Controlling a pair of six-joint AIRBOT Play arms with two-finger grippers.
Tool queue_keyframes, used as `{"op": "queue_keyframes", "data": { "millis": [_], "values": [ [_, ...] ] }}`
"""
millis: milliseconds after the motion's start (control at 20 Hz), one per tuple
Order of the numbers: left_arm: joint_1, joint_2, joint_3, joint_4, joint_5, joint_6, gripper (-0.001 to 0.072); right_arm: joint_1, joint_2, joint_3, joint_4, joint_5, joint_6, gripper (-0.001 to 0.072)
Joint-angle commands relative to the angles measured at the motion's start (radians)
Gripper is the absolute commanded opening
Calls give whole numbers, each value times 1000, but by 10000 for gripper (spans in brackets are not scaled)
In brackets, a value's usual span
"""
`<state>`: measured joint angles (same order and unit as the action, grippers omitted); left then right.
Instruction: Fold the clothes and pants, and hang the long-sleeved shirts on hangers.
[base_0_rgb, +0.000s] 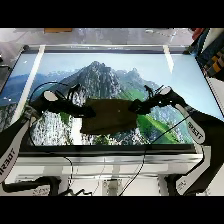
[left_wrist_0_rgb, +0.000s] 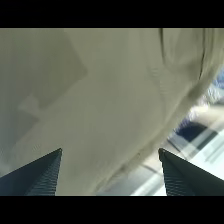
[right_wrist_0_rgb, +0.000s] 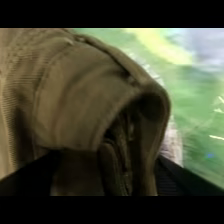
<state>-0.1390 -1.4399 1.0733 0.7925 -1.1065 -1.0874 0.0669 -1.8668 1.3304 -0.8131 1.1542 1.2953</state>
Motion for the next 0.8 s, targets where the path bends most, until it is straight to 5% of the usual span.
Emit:
{"op": "queue_keyframes", "data": {
  "millis": [0,50,200,350,400,600,750],
  "values": [
    [49,1,34,0,6,30,677,82,-3,1,4,-3,-85,233],
    [69,1,40,0,6,31,677,102,-3,1,16,-8,-87,34],
    [132,3,64,10,-9,46,660,130,1,37,32,-14,-173,33],
    [212,32,159,101,-66,70,247,109,40,122,31,-21,-172,33],
    [240,55,200,124,-101,109,27,90,68,151,31,-28,-172,33],
    [308,196,309,231,-116,153,17,-31,217,204,17,-67,-132,32],
    [315,345,315,354,-76,153,17,-154,332,204,-136,-70,2,32]
  ]
}}
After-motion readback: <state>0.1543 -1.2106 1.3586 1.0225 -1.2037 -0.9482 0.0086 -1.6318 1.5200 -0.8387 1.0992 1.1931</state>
